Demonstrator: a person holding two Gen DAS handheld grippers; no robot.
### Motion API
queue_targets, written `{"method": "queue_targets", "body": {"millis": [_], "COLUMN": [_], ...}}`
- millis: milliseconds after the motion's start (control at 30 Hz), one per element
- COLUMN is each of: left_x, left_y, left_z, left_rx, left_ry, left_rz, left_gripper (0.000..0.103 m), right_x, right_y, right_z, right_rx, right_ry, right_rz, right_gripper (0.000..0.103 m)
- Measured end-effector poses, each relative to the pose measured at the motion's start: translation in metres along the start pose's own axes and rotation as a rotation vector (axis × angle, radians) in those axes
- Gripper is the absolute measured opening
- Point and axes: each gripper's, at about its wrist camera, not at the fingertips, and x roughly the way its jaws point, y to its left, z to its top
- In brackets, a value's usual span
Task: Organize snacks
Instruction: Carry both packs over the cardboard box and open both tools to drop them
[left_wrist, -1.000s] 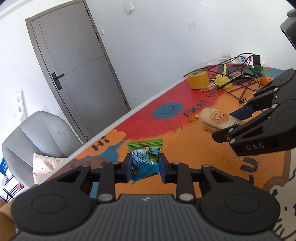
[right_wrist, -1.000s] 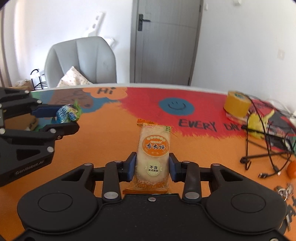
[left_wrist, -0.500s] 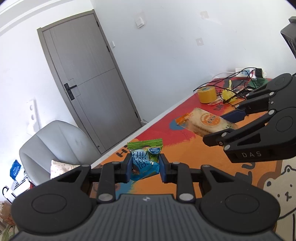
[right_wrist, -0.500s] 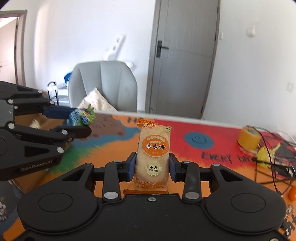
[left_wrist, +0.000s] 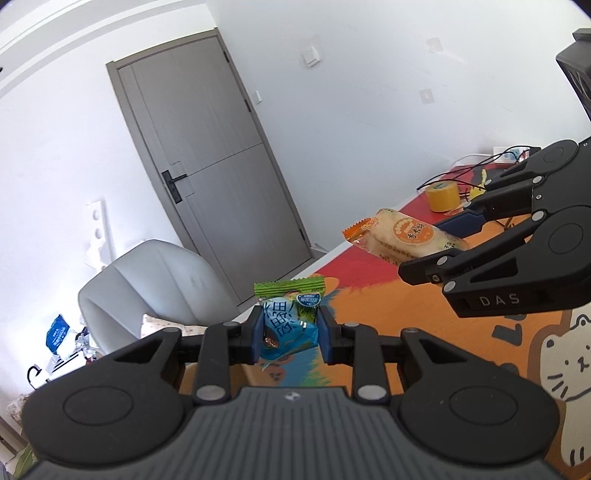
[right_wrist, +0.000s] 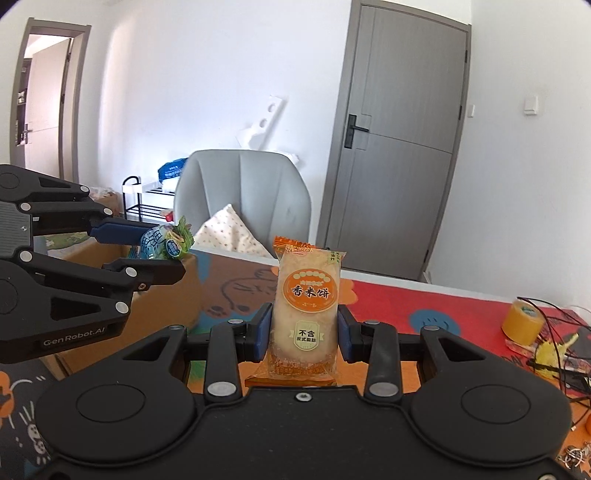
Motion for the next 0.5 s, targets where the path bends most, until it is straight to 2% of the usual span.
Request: {"method": "queue_targets", "body": {"millis": [500], "left_x": [-0.021], "left_y": [0.054], "left_z": [-0.028], "left_rx": [-0.061], "left_ry": [0.034], "left_rz": [0.098], "left_gripper": [0.029], "right_x": [0.013], "right_y": [0.051], "right_z": [0.025], "right_rx": [-0.037], "right_ry": [-0.021], "right_rz": [0.100], "right_gripper": [0.037]}}
